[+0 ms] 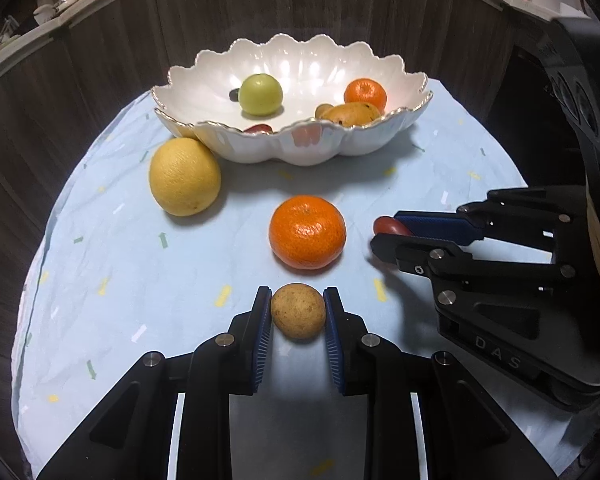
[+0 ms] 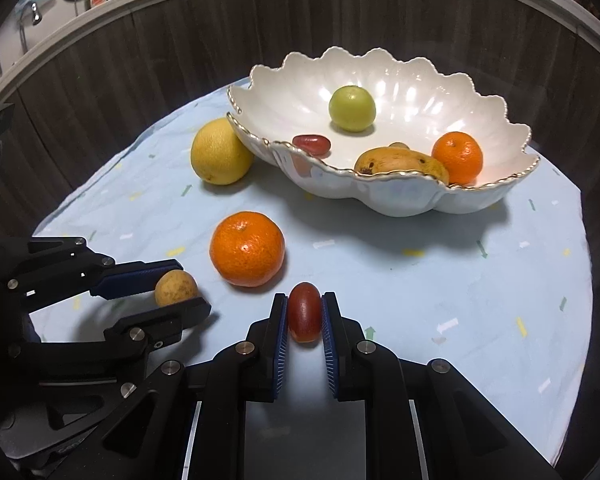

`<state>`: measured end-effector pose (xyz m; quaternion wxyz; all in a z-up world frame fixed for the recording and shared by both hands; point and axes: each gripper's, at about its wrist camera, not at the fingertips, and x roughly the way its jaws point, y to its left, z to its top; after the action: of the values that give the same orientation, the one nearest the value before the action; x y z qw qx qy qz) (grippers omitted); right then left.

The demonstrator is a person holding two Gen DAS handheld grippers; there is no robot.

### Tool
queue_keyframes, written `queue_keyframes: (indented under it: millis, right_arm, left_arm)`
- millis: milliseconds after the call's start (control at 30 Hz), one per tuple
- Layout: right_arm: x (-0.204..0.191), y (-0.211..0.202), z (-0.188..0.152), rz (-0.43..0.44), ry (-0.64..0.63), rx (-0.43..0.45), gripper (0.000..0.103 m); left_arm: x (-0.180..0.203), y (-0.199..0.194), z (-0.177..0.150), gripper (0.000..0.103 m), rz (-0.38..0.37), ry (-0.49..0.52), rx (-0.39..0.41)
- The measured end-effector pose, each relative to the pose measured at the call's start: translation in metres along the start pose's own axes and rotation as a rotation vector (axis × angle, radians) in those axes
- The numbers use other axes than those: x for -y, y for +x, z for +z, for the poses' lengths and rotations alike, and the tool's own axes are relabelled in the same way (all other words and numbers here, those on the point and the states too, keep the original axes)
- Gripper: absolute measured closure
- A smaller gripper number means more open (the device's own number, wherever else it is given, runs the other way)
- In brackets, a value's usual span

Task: Organize fruits
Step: 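Carry the longan and tomato over the white bowl with both tools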

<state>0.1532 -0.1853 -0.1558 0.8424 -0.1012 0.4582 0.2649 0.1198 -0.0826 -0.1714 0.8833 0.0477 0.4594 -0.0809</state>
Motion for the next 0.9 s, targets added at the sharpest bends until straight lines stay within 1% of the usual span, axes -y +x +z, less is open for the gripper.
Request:
queue_keyframes:
  millis: [400, 500, 700, 900]
  right_arm:
    - [-0.011, -0.027, 0.005, -0.026, 0.045, 0.046, 0.085]
    - [-0.013, -0.033, 0.008, -0.039, 0.053, 0.056, 0.085]
    - [-0.014, -0.042, 0.019, -0.064, 0.071, 0.074, 0.085]
    - [-0.016, -0.047, 0.031, -0.079, 0.073, 0.098, 0.085]
  left_arm:
    - [-0.011, -0.020, 0.010, 0.077, 0.018, -0.017, 0.041]
    - [-0.014, -0.026, 0.014, 0.077, 0.007, -0.019, 0.053]
    - [-0.021, -0.034, 0.025, 0.077, -0.007, -0.016, 0.068]
    - [-0.030, -0.041, 0.040, 0.077, -0.004, -0.001, 0.093]
